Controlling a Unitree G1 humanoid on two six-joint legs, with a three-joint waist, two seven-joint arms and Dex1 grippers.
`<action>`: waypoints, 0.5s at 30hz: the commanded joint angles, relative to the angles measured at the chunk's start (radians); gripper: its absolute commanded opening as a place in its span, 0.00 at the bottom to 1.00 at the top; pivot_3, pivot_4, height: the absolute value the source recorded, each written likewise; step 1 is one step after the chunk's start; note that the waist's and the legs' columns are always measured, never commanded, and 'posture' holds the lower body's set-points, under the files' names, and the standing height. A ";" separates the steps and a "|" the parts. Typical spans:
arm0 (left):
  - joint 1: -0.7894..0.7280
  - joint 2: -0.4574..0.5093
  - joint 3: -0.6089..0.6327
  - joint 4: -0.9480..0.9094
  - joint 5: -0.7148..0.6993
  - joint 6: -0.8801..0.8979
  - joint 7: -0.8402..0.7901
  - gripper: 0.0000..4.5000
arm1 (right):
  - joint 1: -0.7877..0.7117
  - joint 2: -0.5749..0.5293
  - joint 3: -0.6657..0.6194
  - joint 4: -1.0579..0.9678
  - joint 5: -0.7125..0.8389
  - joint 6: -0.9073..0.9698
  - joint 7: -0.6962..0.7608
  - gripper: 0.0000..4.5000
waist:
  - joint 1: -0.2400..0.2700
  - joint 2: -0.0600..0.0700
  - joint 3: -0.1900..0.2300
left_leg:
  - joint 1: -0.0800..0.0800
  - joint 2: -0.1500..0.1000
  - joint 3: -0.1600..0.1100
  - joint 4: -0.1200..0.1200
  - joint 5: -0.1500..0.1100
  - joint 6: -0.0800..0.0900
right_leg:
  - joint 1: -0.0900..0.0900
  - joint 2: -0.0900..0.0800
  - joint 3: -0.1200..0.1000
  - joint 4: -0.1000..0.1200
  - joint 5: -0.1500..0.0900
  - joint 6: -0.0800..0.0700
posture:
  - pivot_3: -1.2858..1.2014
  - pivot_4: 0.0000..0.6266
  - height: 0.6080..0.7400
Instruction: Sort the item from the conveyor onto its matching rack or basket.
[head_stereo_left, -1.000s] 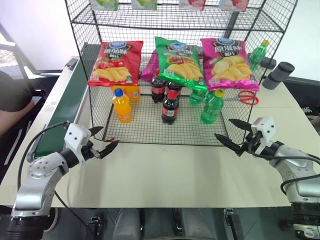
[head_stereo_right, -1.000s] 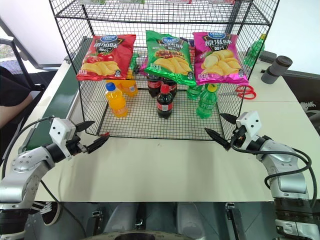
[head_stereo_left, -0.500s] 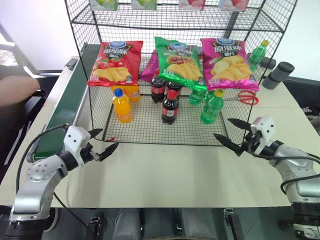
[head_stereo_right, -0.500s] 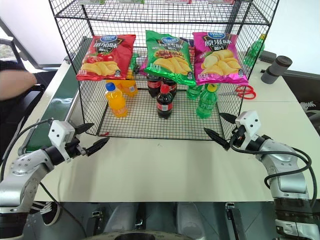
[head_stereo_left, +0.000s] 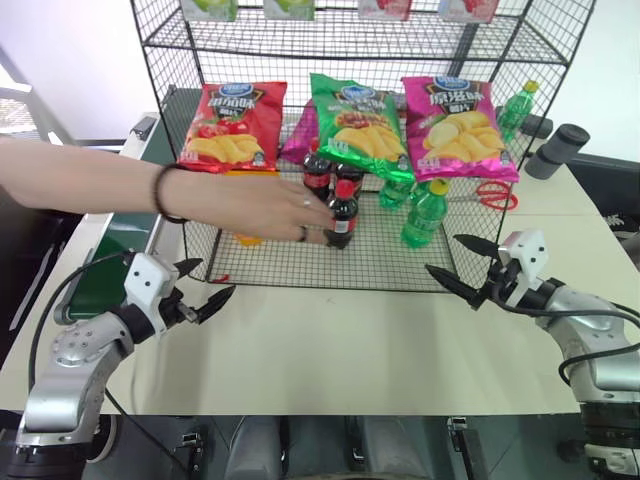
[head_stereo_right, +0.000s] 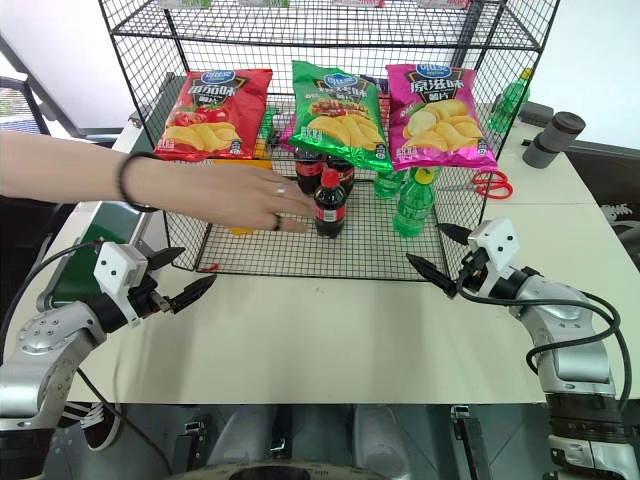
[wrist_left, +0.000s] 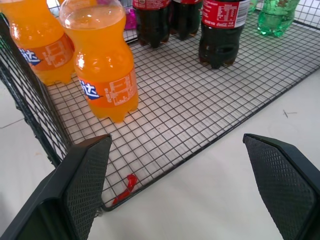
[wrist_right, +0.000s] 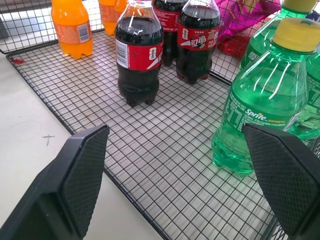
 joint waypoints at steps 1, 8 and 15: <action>-0.016 0.009 0.032 -0.021 -0.003 -0.008 0.011 1.00 | -0.022 0.005 -0.002 0.001 -0.003 -0.021 -0.005 0.98 | -0.001 0.000 0.000 | 0.000 0.000 0.000 0.000 0.000 0.000 | 0.000 0.000 0.000 0.000 0.000 0.000 | 0.52 0.24 1.00; -0.021 0.006 0.028 -0.025 -0.002 -0.008 0.024 1.00 | -0.043 0.000 0.011 0.012 -0.012 -0.023 -0.003 0.98 | 0.000 0.000 0.000 | 0.000 0.000 0.000 0.000 0.000 0.000 | 0.000 0.000 0.000 0.000 0.000 0.000 | 0.52 0.24 1.00; -0.031 0.002 0.021 -0.016 -0.002 -0.012 0.031 1.00 | -0.049 -0.002 0.007 0.012 -0.013 -0.019 -0.004 0.98 | 0.000 0.000 0.000 | 0.000 0.000 0.000 0.000 0.000 0.000 | 0.000 0.000 0.000 0.000 0.000 0.000 | 0.52 0.24 1.00</action>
